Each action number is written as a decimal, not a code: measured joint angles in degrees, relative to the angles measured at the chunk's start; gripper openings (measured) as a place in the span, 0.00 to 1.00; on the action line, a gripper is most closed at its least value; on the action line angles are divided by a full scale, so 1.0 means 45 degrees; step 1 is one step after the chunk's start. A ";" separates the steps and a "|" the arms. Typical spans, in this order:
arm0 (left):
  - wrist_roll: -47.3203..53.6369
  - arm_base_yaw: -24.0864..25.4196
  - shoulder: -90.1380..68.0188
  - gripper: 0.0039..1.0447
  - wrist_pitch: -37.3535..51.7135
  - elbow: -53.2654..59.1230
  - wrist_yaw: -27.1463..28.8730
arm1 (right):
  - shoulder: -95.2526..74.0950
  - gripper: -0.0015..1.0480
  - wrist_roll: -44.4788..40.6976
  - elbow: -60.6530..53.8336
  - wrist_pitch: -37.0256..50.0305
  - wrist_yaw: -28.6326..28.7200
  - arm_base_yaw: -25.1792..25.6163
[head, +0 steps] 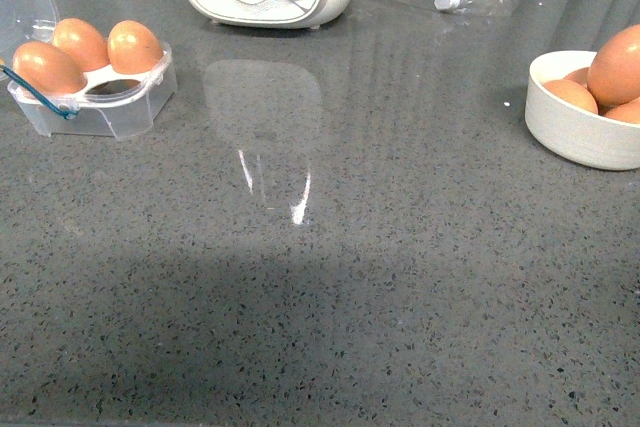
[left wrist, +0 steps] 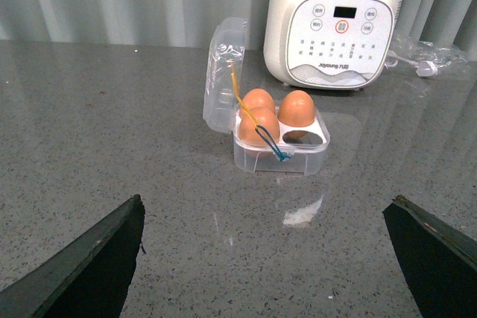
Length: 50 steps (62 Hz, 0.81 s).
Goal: Put egg into box
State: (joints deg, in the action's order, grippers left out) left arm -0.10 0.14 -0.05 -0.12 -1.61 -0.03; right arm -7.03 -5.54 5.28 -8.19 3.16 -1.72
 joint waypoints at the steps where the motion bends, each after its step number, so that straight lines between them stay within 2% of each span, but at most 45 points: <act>1: 0.0000 0.0000 0.0000 0.94 0.0000 0.0000 0.0005 | -0.0267 0.93 -0.0121 0.0146 0.0136 -0.0010 -0.0083; 9: 0.0000 0.0000 0.0000 0.94 0.0000 0.0000 0.0010 | -0.1962 0.93 -0.0636 0.1093 0.1885 -0.0005 -0.0267; 17: 0.0000 0.0000 0.0000 0.94 0.0000 0.0000 0.0010 | -0.6329 0.93 -0.1059 0.2793 0.5756 -0.0029 -0.0063; 24: 0.0000 0.0000 0.0000 0.94 0.0000 0.0000 0.0010 | -0.9515 0.93 -0.1054 0.4274 0.7223 -0.0306 -0.0024; 30: 0.0000 0.0000 0.0000 0.94 0.0000 0.0000 0.0010 | -1.1890 0.93 -0.0855 0.5634 0.7174 -0.0311 -0.0078; 38: 0.0000 0.0000 0.0000 0.94 0.0000 0.0000 0.0010 | -1.4809 0.93 -0.0364 0.7563 0.5872 0.0282 -0.0340; 50: -0.0005 0.0000 0.0000 0.94 0.0000 0.0000 0.0010 | -1.6373 0.93 -0.0287 0.8806 0.5066 0.0515 -0.0583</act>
State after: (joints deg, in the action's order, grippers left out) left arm -0.12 0.14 -0.05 -0.12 -1.61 0.01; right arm -80.71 -6.83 44.91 14.61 5.48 -4.34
